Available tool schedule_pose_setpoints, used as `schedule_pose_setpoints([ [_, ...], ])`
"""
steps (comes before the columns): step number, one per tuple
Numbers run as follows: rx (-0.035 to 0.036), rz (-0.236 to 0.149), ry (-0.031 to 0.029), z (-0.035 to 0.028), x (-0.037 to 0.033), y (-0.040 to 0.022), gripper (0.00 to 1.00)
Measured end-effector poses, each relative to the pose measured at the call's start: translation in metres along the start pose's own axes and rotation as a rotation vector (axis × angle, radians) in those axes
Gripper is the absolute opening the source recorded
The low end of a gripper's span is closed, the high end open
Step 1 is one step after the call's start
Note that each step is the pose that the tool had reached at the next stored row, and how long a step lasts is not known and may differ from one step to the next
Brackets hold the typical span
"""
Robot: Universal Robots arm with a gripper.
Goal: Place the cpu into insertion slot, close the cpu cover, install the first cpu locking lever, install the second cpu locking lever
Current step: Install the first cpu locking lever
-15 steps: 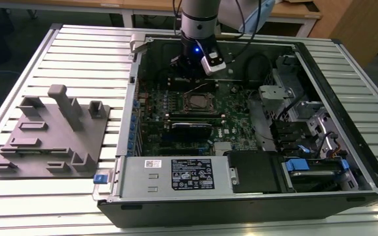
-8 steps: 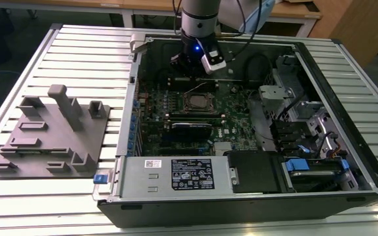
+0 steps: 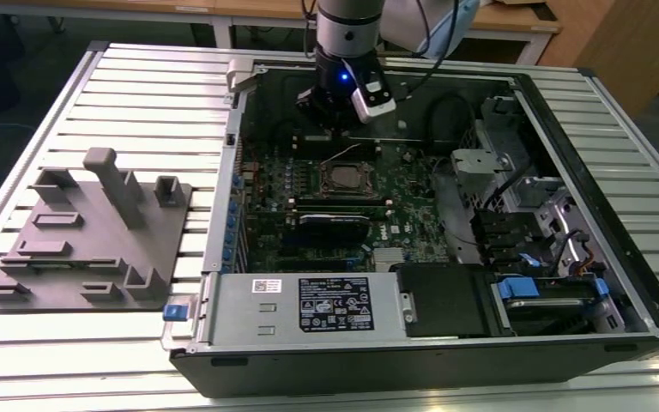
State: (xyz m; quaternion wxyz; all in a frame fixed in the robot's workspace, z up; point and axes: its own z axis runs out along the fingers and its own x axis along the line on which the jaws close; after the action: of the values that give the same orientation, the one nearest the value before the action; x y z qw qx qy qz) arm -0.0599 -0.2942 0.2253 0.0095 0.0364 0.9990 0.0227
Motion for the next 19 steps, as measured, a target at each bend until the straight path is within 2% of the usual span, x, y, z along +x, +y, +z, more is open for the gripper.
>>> schedule_pose_setpoints([
  [5, 0.0105, 0.0, -0.0007, -0.0001, 0.0, -0.0002, 0.1],
  [11, 0.0348, -0.001, -0.0024, -0.0002, -0.0001, -0.0011, 0.1],
  [19, 0.0364, -0.018, -0.0021, 0.0002, -0.0011, -0.0017, 0.1],
])
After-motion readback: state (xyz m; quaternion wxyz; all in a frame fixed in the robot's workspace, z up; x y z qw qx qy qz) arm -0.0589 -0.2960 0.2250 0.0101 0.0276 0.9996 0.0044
